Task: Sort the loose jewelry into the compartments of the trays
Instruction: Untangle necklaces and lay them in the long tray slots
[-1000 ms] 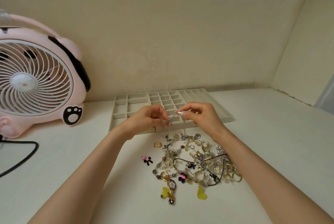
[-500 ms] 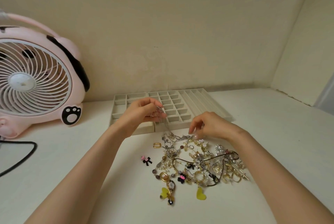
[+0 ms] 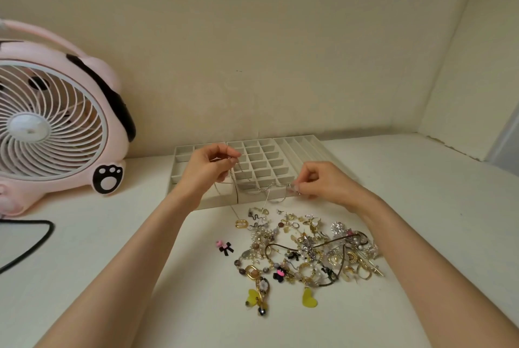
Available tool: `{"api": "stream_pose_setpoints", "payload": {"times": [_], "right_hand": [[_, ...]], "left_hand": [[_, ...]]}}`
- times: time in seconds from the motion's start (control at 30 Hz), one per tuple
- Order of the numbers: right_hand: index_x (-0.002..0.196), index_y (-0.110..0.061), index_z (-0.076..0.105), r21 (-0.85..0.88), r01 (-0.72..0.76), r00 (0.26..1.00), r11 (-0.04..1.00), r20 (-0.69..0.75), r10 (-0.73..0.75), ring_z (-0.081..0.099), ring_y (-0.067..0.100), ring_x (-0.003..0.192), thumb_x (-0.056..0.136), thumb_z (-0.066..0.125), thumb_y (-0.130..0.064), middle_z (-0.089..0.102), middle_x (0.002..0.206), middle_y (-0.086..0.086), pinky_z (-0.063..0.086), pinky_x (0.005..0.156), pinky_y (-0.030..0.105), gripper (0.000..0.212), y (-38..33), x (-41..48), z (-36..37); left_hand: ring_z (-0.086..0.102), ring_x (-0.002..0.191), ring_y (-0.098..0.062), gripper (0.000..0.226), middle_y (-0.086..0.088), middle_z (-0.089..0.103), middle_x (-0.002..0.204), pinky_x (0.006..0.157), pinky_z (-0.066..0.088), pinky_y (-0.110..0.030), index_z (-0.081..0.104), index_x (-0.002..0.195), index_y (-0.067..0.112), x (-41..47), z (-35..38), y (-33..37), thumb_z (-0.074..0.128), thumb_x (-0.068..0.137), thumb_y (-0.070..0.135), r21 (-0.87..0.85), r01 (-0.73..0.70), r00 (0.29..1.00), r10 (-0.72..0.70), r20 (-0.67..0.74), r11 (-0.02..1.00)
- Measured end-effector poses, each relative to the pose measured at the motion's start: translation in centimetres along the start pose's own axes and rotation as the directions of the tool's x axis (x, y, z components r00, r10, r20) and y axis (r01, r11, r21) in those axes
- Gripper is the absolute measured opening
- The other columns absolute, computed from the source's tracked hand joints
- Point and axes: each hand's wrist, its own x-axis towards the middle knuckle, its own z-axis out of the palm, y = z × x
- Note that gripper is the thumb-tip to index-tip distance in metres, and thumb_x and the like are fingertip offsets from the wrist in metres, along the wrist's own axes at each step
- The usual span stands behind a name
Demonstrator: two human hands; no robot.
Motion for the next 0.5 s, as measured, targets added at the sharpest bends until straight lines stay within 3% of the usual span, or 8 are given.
{"api": "stream_pose_setpoints", "payload": {"times": [0.17, 0.37, 0.5], "right_hand": [[0.077, -0.004, 0.052, 0.395, 0.058, 0.995, 0.917, -0.102, -0.019, 0.069, 0.018, 0.068, 0.086, 0.058, 0.008, 0.07, 0.08, 0.017, 0.058, 0.063, 0.026, 0.017, -0.73, -0.11, 0.22], [0.08, -0.004, 0.051, 0.579, 0.151, 0.972, 0.801, -0.233, -0.016, 0.069, 0.024, 0.072, 0.089, 0.054, 0.006, 0.069, 0.084, 0.019, 0.059, 0.065, 0.028, 0.014, -0.84, 0.08, -0.01], [0.081, -0.005, 0.051, 0.648, 0.176, 0.968, 0.741, -0.251, -0.01, 0.069, 0.024, 0.072, 0.09, 0.054, 0.004, 0.069, 0.085, 0.017, 0.059, 0.066, 0.029, 0.012, -0.97, 0.02, -0.05]], "left_hand": [[0.042, 0.043, 0.001, 0.017, 0.007, 0.054, 0.061, 0.045, 0.035, -0.011, 0.063, 0.083, 0.009, -0.08, 0.2, -0.21, 0.054, 0.088, -0.004, 0.097, -0.031, 0.999, 0.032, -0.01, 0.995], [0.041, 0.041, -0.002, 0.015, 0.0, 0.046, 0.068, 0.043, 0.034, -0.015, 0.059, 0.093, 0.006, -0.04, 0.1, -0.22, 0.048, 0.089, -0.004, 0.128, -0.028, 0.999, 0.03, -0.021, 0.991], [0.05, 0.05, -0.007, 0.01, -0.001, 0.051, 0.074, 0.044, 0.04, -0.016, 0.059, 0.093, 0.008, -0.17, 0.43, -0.41, 0.052, 0.09, 0.002, 0.181, 0.021, 0.999, -0.028, 0.034, 0.983]]}}
